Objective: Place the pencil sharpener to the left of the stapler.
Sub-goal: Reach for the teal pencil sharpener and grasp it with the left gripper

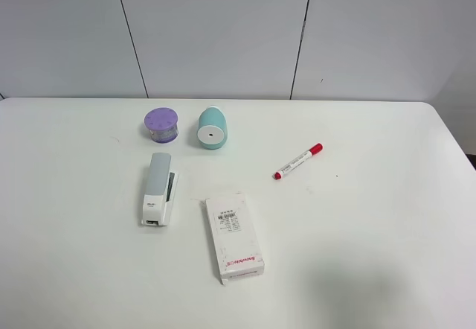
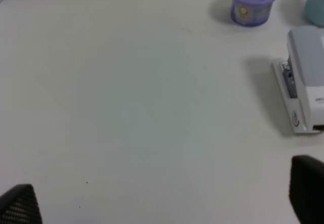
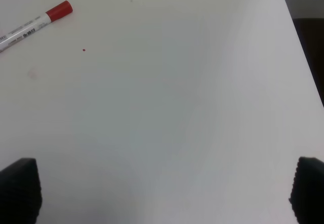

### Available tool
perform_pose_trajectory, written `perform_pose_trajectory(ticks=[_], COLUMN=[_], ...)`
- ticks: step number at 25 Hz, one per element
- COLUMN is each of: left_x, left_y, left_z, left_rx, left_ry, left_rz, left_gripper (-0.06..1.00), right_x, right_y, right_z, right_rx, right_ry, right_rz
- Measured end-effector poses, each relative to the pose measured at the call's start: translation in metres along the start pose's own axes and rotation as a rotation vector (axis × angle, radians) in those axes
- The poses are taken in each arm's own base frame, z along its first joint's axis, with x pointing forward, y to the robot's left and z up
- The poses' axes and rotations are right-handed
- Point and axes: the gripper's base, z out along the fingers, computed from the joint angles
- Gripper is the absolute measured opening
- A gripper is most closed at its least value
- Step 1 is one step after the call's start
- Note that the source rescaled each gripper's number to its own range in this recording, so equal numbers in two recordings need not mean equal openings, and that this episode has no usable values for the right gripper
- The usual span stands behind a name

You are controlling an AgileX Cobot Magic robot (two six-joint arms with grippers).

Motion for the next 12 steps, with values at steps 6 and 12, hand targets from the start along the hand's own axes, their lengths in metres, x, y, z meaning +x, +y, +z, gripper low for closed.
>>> perform_pose_trajectory(ticks=[6, 12], left_x=[0.0, 0.0], left_y=[0.0, 0.0], left_z=[0.0, 0.0], left_rx=[0.0, 0.0], left_ry=[0.0, 0.0], left_rz=[0.0, 0.0], left_gripper=[1.0, 1.0], right_x=[0.0, 0.0], right_y=[0.0, 0.0], right_z=[0.0, 0.0], right_rx=[0.0, 0.0], right_ry=[0.0, 0.0], right_rz=[0.0, 0.0])
